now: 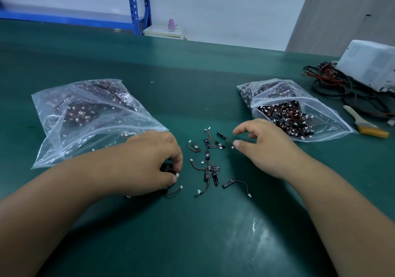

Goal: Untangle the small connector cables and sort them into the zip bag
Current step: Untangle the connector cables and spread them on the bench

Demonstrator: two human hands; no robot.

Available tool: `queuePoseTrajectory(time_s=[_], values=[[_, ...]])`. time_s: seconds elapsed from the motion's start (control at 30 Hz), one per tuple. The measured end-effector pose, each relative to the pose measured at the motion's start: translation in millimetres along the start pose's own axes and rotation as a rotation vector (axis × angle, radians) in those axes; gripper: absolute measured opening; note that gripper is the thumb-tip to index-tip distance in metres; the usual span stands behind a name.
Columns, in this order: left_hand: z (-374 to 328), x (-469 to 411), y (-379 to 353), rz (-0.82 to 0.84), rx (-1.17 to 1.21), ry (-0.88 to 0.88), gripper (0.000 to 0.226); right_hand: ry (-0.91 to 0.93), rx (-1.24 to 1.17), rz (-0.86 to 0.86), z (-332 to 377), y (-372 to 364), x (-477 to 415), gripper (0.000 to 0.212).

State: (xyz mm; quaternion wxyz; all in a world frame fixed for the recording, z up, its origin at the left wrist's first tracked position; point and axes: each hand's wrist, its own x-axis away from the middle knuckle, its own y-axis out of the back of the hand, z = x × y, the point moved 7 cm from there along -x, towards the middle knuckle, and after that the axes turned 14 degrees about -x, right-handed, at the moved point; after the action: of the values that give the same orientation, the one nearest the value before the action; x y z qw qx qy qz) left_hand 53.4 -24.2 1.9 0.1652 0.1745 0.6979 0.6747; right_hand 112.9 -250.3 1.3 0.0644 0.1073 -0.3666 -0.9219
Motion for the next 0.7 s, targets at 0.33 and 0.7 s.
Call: queuePoseTrajectory(time_s=[0.33,0.7], values=[[-4.1,-1.1,0.4,-0.009,0.005,-0.025,0.013,-0.005,0.024,0.027,2.1,-4.0,1.7,0.020],[3.0,6.3,3.8,0.069,-0.084,0.032,0.033,0.016,0.028,0.027,4.0,-5.3,2.7,0.017]])
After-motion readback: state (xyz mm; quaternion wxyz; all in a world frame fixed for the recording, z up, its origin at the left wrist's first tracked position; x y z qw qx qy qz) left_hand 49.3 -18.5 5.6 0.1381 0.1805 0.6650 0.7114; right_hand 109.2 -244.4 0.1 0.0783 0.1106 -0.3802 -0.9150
